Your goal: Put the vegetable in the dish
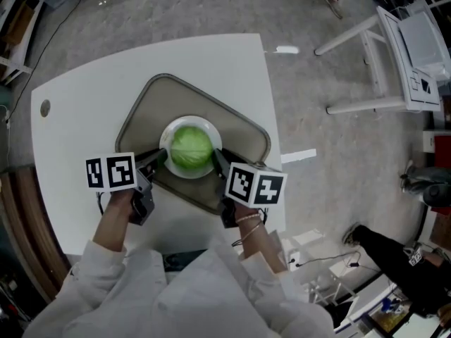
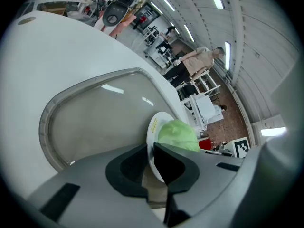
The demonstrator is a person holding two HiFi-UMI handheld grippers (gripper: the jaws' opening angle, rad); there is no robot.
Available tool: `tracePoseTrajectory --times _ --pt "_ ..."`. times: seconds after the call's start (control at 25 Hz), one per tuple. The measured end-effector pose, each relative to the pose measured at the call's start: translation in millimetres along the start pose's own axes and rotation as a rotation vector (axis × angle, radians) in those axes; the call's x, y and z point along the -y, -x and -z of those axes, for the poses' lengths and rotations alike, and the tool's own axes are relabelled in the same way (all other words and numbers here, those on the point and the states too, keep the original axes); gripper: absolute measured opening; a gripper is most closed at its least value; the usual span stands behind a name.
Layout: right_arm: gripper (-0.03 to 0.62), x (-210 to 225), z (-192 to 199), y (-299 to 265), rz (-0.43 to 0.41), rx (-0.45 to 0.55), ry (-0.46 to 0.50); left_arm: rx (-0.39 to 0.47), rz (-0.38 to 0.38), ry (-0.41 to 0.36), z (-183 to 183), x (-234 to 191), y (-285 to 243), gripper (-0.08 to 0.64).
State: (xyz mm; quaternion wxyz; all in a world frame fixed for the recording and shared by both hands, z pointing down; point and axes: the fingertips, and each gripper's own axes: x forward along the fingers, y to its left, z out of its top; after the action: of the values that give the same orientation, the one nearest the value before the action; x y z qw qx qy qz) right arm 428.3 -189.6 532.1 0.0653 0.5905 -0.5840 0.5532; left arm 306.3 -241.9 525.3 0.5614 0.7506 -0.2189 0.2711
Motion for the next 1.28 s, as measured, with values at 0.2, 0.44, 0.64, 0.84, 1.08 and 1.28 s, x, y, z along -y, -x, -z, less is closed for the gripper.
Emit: tracePoseTrajectory --times 0.2,0.44,0.64,0.84,1.08,1.28 --pt "0.048 -0.4 0.1 -0.1 0.0 -0.008 0.03 0.002 -0.011 -0.009 0.2 -0.3 0.2 0.034" --pt "0.049 -1.4 0.9 0.3 0.027 -0.017 0.068 -0.004 -0.04 -0.054 1.2 -0.9 -0.1 0.035" --pt "0.049 -1.6 -0.4 4.4 0.043 -0.023 0.116 -0.005 -0.062 -0.098 1.8 2.9 0.3 0.037" --pt "0.054 0.7 3.3 5.6 0.073 -0.029 0.191 -0.004 -0.082 -0.153 4.1 3.9 -0.6 0.041" --pt "0.054 -1.9 6.3 6.6 0.111 -0.013 0.296 0.01 -0.15 -0.263 6.6 2.9 2.4 0.054" --pt "0.054 -3.5 11.0 7.8 0.113 0.01 0.324 0.049 -0.201 -0.338 7.9 -1.0 4.8 0.063"
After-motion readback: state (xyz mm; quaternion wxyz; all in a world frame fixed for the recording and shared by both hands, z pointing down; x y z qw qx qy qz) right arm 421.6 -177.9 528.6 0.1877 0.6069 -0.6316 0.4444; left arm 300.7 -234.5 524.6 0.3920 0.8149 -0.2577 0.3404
